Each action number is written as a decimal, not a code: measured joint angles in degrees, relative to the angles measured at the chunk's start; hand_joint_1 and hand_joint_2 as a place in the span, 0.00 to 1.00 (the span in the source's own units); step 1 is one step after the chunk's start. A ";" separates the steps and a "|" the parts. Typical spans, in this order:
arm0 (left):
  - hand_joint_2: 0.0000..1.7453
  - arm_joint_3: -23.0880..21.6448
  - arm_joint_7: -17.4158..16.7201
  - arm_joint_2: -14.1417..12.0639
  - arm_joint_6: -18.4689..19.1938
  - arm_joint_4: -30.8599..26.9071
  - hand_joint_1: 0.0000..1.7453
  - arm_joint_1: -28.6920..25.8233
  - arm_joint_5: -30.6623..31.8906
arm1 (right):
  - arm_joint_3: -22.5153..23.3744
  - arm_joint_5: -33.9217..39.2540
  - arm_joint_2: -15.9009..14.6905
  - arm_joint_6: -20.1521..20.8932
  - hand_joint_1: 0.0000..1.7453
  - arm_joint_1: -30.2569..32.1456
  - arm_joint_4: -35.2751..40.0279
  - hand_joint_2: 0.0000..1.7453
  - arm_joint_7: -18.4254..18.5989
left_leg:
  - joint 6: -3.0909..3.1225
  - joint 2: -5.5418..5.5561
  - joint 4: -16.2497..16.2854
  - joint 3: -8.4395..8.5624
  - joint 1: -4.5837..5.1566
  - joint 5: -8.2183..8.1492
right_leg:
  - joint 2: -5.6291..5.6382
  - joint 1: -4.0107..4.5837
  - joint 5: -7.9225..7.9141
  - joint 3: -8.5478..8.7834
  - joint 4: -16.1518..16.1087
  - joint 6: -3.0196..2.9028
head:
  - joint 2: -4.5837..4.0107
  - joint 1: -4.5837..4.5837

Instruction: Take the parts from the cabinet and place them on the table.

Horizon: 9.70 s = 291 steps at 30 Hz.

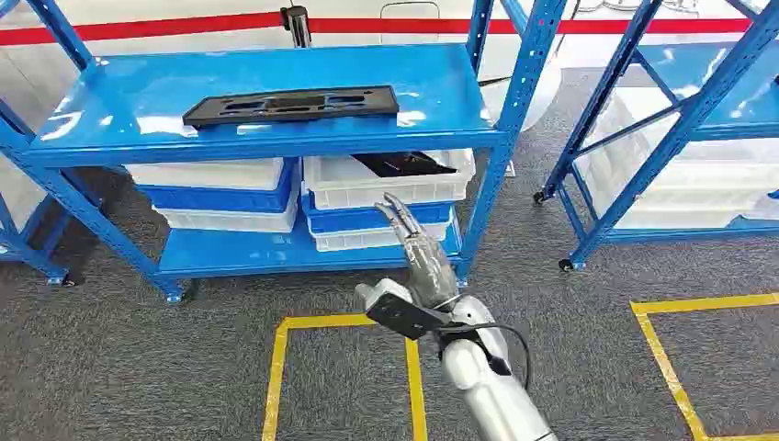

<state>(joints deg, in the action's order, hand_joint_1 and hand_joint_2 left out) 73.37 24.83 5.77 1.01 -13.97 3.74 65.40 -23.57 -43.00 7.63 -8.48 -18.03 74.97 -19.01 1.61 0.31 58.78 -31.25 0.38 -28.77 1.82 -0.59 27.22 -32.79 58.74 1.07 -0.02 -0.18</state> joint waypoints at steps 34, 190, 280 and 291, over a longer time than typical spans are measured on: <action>0.00 6.91 0.79 0.66 0.26 1.25 0.00 1.14 -0.66 | -38.51 -43.84 -0.20 -19.61 0.00 -16.60 -13.51 1.00 33.29 | 1.18 -1.23 -0.76 -0.48 -0.89 1.05 | -1.49 -0.95 2.08 -3.51 7.33 2.30 | 0.00 -0.33; 0.00 7.91 0.44 1.81 -3.80 1.77 0.00 1.24 -0.92 | -23.23 -46.96 -6.84 -26.40 0.00 -8.49 -12.96 1.00 53.07 | -0.84 3.43 -0.44 -4.21 -0.77 4.02 | -0.41 -0.18 0.27 0.45 -0.77 -0.82 | 0.00 0.09; 0.00 7.43 -0.09 3.08 -5.03 1.75 0.00 1.20 -1.16 | -23.58 -46.94 -4.00 -29.05 0.00 -6.05 -13.11 1.00 47.17 | -5.21 -0.76 2.54 -5.57 -4.15 4.99 | -1.65 -1.31 1.85 3.92 -1.64 -0.68 | 0.00 0.96; 0.00 6.60 0.46 2.82 -7.41 1.70 0.00 1.28 0.04 | -24.63 -46.96 -6.93 -22.48 0.14 -5.80 -10.62 1.00 53.83 | -0.05 -0.06 0.51 -3.20 -1.82 2.33 | -1.78 -0.57 9.35 -7.49 17.90 0.84 | 0.00 0.68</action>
<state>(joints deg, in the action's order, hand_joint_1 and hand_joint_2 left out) 79.97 25.29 8.59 -6.41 -12.26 5.02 65.44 -48.20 -89.96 0.70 -30.96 -23.83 64.35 34.82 1.56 0.24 59.29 -34.45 -1.44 -26.44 0.05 -1.16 36.56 -40.27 76.64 1.91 -0.02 0.50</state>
